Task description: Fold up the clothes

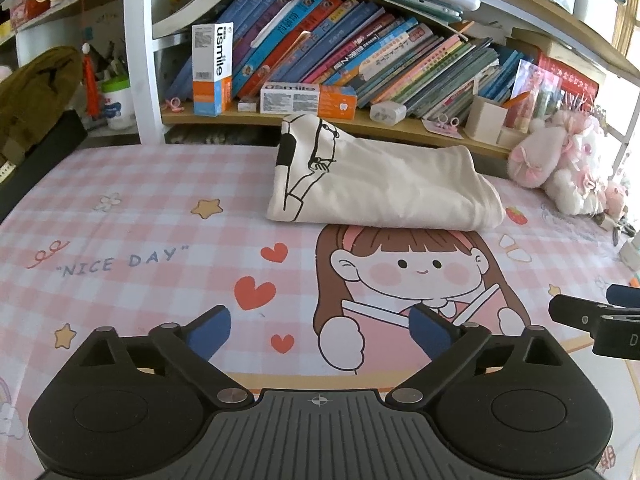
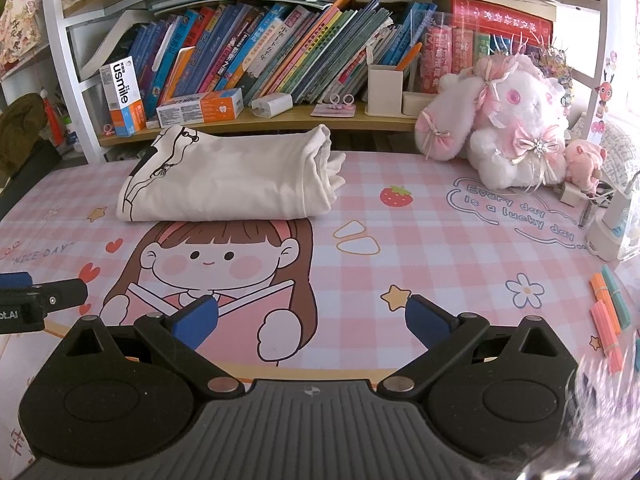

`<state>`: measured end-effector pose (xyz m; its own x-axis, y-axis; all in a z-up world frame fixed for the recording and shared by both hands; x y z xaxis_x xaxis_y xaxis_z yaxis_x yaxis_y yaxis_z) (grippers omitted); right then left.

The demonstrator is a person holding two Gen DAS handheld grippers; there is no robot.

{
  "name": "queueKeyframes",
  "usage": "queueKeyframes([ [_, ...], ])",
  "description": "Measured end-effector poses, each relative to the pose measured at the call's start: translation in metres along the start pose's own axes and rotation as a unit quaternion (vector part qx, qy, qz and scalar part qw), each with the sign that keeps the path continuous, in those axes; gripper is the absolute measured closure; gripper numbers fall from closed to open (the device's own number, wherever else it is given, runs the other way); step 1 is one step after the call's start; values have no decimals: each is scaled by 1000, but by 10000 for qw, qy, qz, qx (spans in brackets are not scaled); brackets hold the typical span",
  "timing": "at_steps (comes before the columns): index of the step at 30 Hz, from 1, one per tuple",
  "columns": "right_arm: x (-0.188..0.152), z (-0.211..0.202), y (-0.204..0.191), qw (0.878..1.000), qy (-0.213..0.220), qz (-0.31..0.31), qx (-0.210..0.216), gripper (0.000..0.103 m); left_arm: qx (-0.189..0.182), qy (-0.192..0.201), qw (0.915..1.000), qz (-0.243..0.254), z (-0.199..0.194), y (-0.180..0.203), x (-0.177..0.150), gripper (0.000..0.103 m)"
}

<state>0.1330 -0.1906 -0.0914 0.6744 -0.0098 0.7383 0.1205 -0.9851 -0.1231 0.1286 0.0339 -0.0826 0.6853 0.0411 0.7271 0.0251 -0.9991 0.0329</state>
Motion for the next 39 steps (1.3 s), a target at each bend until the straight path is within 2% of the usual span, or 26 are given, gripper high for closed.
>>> queueKeyframes([
  [39, -2, 4, -2, 9999, -103, -55, -39, 2, -21, -124, 9999, 2, 5, 2, -3, 4],
])
Point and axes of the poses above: each gripper's, at about its wrist camera, not at the fingertips, and z roughly the way its jaws point, y to its right, x to its top, the point moved 10 cm from there along z, roughly the way its jaws point, and after that the axes turned 4 degrees about z, right-handed, at the moved point
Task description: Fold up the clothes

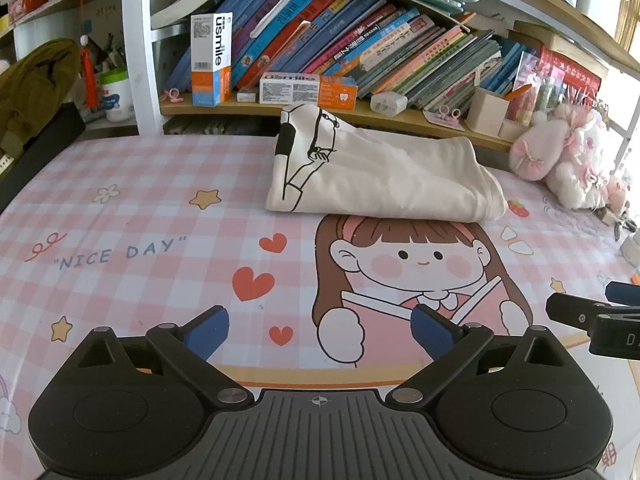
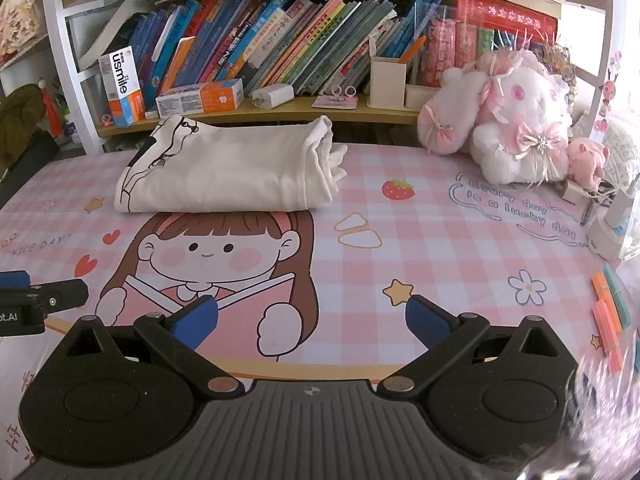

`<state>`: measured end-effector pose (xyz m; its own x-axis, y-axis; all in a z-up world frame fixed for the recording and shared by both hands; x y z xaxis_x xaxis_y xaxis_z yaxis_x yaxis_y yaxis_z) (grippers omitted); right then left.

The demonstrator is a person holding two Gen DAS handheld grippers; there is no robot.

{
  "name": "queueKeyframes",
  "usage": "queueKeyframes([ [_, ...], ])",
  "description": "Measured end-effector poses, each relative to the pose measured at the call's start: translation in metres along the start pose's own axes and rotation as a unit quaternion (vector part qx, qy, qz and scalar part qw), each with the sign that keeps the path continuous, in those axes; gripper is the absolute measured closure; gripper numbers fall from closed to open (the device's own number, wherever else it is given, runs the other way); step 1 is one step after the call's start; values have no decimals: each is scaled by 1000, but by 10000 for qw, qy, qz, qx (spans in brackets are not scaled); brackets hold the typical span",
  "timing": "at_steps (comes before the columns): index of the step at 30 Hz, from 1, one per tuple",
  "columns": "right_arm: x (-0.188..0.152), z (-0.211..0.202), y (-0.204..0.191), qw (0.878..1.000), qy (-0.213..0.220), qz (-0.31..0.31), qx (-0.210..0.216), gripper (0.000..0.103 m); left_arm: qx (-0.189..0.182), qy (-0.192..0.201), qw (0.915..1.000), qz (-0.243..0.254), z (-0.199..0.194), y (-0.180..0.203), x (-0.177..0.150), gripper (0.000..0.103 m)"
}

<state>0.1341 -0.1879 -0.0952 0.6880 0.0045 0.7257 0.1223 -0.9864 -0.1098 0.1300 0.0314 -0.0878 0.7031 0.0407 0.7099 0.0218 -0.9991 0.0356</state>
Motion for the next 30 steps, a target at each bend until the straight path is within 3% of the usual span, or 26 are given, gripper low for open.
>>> queueKeyframes([
  [30, -2, 6, 1, 9999, -102, -11, 0, 2, -4, -54, 10000, 9, 4, 1, -1, 3],
])
Point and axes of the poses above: each gripper's, at about its wrist camera, not at the fingertips, and z roughly the way its jaws point, y to its right, x to its top, the point moved 10 cm from there along z, roughly the way its jaws point, and after that the axes turned 4 degrees about z, right-handed, at the moved point
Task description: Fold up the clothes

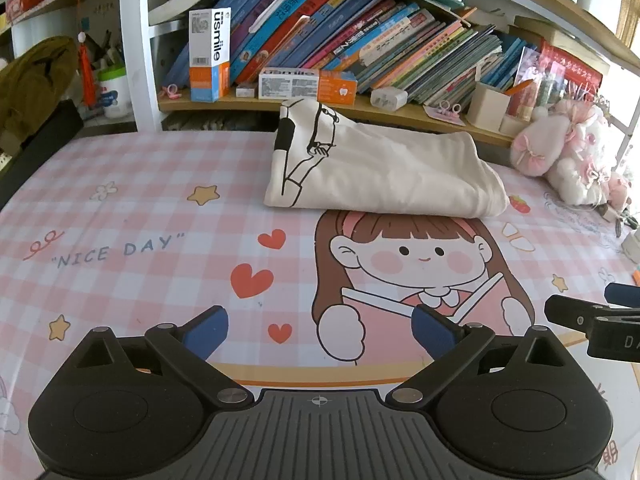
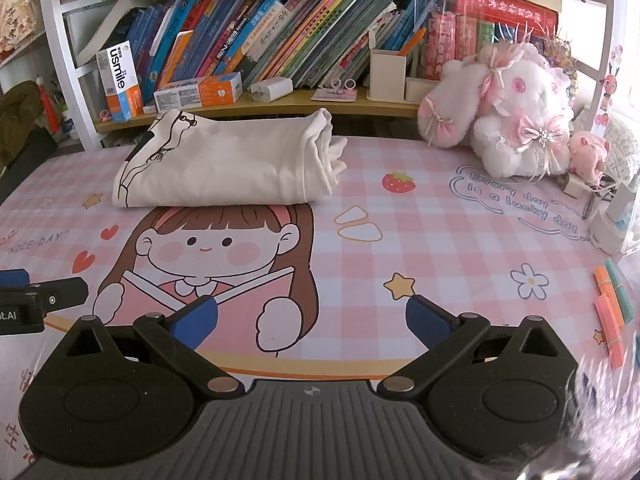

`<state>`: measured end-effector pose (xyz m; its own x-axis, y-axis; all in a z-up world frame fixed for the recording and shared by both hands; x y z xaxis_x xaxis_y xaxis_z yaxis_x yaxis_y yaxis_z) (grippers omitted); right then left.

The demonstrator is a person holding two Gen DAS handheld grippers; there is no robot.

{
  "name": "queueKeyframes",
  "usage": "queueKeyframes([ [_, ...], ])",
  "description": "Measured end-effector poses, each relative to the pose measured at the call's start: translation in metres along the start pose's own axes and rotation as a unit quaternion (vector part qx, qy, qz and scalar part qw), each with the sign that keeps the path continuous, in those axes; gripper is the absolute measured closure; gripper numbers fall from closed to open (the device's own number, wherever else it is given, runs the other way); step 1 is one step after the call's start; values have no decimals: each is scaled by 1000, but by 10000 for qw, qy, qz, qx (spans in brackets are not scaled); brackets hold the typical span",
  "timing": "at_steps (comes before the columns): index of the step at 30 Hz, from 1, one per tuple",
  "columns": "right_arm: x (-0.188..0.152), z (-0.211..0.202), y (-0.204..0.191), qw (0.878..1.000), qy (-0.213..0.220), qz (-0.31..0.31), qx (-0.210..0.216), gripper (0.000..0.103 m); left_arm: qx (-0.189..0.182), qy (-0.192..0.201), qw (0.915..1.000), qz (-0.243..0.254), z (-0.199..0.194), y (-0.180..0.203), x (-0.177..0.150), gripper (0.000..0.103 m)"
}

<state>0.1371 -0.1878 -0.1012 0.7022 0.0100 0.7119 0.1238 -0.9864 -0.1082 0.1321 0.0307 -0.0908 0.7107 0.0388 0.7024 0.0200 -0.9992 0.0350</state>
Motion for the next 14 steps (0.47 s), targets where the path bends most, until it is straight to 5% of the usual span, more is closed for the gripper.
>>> queueKeyframes([
  [14, -2, 6, -3, 10000, -64, -58, 4, 2, 11, -24, 10000, -24, 6, -1, 1, 0],
])
Point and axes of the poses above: each gripper's, at about its wrist camera, not at the fingertips, and z roughly the way its jaws point, y to its right, x to its top, the point moved 10 cm from there along z, roughly the way its jaws point, and after that the axes turned 4 degrees about z, right-handed, at the moved point
